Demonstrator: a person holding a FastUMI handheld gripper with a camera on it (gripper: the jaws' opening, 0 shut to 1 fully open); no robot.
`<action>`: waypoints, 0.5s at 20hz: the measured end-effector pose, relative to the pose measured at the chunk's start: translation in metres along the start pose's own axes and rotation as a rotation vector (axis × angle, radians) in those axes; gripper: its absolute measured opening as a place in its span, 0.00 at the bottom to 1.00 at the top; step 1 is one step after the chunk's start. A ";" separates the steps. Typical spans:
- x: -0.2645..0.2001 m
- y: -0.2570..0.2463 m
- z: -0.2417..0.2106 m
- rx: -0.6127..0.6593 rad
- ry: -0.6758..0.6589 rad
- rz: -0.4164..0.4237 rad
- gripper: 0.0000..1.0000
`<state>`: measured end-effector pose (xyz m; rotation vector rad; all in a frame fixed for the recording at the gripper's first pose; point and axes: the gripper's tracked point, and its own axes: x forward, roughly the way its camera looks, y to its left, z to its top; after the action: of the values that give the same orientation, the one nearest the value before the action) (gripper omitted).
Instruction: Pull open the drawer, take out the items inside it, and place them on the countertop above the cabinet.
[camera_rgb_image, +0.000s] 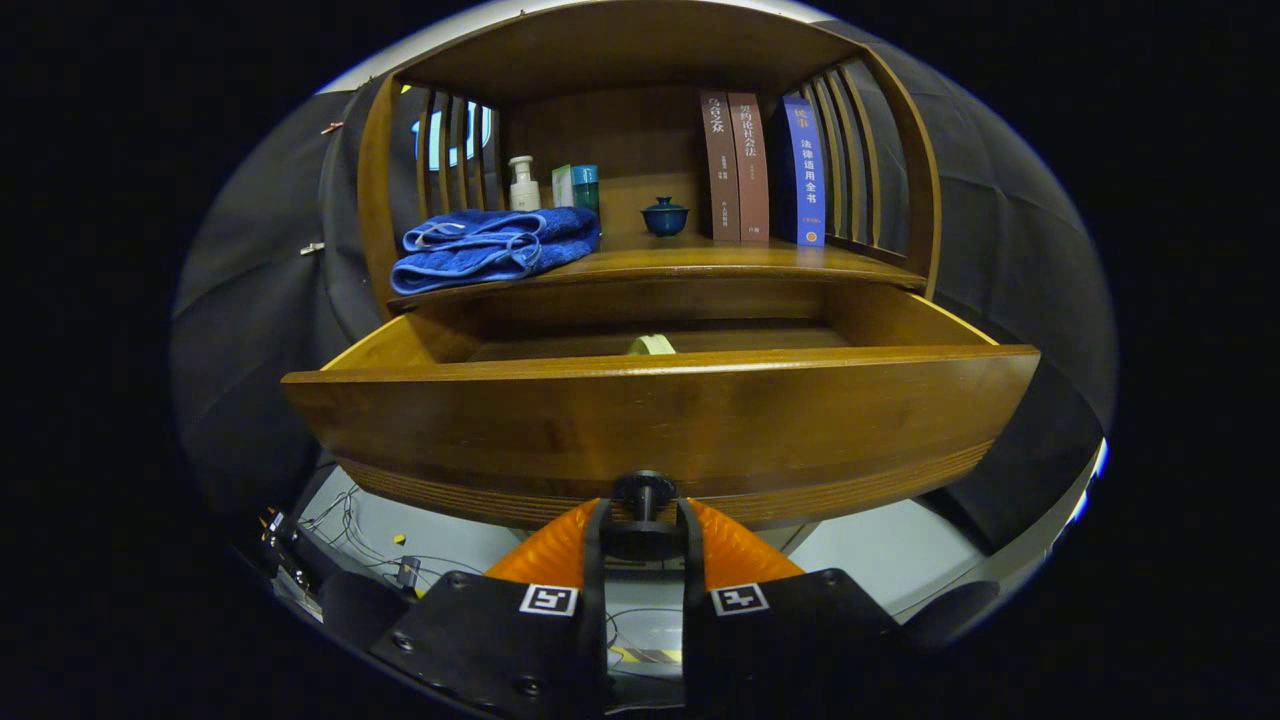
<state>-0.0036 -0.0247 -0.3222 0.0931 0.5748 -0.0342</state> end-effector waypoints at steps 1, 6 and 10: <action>-0.005 0.000 -0.003 0.005 0.008 0.002 0.34; -0.021 -0.001 -0.017 0.039 0.059 0.017 0.34; -0.024 -0.001 -0.025 0.058 0.079 0.021 0.33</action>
<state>-0.0372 -0.0231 -0.3306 0.1570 0.6518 -0.0270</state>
